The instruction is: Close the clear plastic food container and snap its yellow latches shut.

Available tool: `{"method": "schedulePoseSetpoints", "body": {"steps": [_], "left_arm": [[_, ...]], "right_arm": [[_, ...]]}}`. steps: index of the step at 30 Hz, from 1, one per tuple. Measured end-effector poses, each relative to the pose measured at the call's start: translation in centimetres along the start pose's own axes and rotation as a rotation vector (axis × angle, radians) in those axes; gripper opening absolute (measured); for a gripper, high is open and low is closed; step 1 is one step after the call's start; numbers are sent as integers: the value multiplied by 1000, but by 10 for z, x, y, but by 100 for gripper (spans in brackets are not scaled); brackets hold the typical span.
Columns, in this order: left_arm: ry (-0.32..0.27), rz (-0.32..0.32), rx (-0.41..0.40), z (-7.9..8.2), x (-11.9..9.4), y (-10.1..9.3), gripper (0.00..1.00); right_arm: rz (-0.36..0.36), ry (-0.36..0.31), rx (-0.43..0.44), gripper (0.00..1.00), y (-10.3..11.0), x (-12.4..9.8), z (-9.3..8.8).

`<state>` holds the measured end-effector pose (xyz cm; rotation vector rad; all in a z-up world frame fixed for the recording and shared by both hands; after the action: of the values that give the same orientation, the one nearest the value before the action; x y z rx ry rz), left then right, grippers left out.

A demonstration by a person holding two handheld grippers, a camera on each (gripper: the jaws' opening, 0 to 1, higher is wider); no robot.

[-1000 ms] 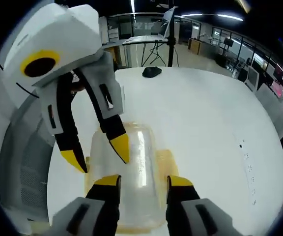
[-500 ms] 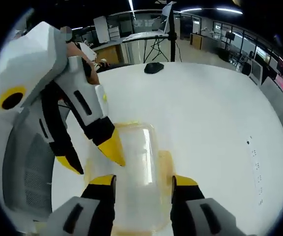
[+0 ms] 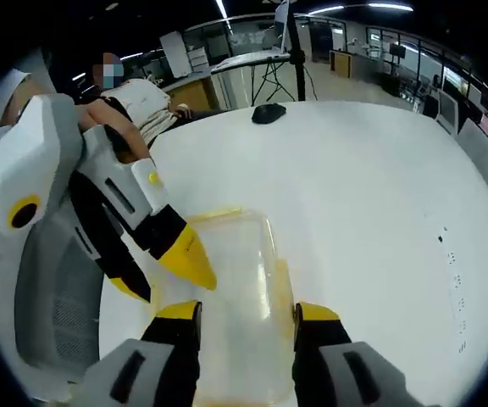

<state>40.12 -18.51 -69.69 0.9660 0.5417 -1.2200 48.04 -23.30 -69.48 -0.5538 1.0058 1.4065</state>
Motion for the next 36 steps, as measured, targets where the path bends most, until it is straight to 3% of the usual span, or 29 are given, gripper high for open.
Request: {"method": "schedulePoseSetpoints", "body": {"steps": [8,17,18,19,20,21,23,31,36], "left_arm": [[-1,37,31,-1,1,-2,41],[12,60,2,-2,3,0,35],[-55,8,26,6,5,-6,35],[-17,53,9,-3,-16,-1,34],[-16,53,2,-4,-25,2,34],[-20,43,19,-2,0,-3,34],[-28,56,11,-4,5,-3,34],[-14,89,20,-2,5,-2,34],[-10,94,20,-2,5,-3,34]], "right_arm": [[20,41,13,41,1,3,2],[61,119,-3,38,2,6,5],[52,164,15,37,1,6,3],[69,154,14,37,-2,9,5],[81,153,20,36,-3,9,6],[105,164,26,35,-3,10,2],[109,143,52,32,-7,10,2],[119,169,59,32,-5,10,5],[101,141,57,33,-2,8,4]]}}
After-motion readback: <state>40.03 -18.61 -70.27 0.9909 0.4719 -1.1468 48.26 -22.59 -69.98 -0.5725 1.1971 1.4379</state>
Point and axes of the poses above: the point that each gripper's makers call its tool centre point, and the gripper's own axes: x roughly forward along the fingers, y roughly to its left, z roughly out of its top, the point moved 5 cm from there along -x, roughly backward along the fingers, and after that the axes turned 4 degrees about x, right-handed, at the moved point
